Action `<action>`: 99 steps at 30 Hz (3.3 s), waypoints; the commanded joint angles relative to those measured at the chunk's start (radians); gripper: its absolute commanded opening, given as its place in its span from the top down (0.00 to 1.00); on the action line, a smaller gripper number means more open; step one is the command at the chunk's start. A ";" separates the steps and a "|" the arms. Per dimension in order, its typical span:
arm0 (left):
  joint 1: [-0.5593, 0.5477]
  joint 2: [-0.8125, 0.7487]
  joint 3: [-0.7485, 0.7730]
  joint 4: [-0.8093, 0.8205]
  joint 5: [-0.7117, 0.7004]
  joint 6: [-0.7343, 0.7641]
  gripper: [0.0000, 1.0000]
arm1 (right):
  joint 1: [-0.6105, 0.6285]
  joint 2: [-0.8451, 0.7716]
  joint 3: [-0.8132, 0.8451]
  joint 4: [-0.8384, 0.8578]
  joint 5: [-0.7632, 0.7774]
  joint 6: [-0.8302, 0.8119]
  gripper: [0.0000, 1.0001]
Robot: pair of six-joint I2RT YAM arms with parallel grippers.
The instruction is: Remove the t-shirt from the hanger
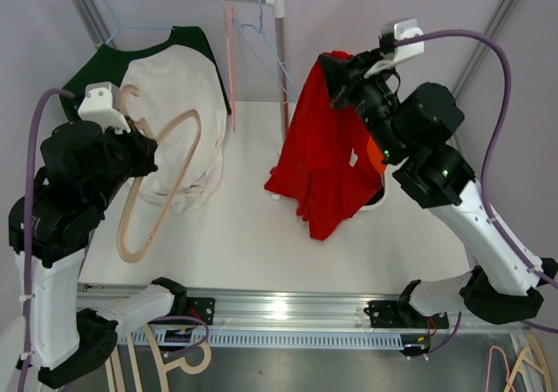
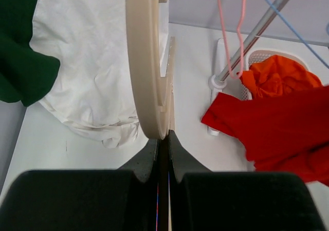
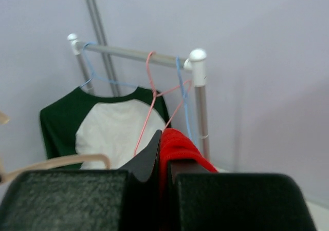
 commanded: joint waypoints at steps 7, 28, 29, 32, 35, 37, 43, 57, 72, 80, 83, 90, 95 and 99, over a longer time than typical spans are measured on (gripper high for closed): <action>0.134 0.009 -0.044 0.082 0.072 0.011 0.99 | -0.147 0.216 0.313 0.078 0.035 -0.093 1.00; 0.183 0.276 -0.027 0.637 0.084 0.103 0.99 | -0.408 0.293 0.515 0.208 -0.103 -0.012 1.00; 0.183 0.284 -0.027 0.675 0.075 0.132 0.99 | -0.417 0.283 0.473 0.198 -0.108 -0.002 1.00; 0.183 0.308 -0.026 0.720 0.070 0.191 0.99 | -0.466 0.252 0.362 0.193 -0.135 0.064 1.00; 0.183 0.321 -0.024 0.750 0.073 0.220 0.99 | -0.509 0.200 0.165 0.197 -0.155 0.141 1.00; 0.183 0.327 -0.024 0.775 0.070 0.231 0.99 | -0.534 0.187 0.036 0.185 -0.181 0.207 1.00; 0.183 0.338 -0.024 0.852 0.095 0.254 0.99 | -0.598 0.281 -0.159 -0.095 -0.342 0.370 1.00; 0.183 0.525 0.140 0.872 0.175 0.258 0.99 | -0.583 0.611 -0.515 -0.261 -0.439 0.345 1.00; 0.183 0.709 0.362 0.818 0.176 0.271 0.99 | -0.605 0.366 -0.361 -0.364 -0.392 0.347 0.49; 0.183 0.772 0.398 0.810 0.181 0.266 0.99 | -0.606 0.292 -0.301 -0.424 -0.330 0.327 0.16; 0.183 0.793 0.396 0.816 0.182 0.264 0.99 | -0.608 0.254 -0.302 -0.413 -0.324 0.330 0.11; 0.183 0.844 0.398 0.824 0.184 0.277 0.99 | -0.608 0.188 -0.314 -0.395 -0.338 0.328 0.10; 0.183 0.853 0.396 0.821 0.188 0.278 0.79 | -0.608 0.166 -0.325 -0.385 -0.347 0.325 0.10; 0.183 0.850 0.395 0.821 0.181 0.278 0.69 | -0.608 0.164 -0.327 -0.379 -0.362 0.330 0.10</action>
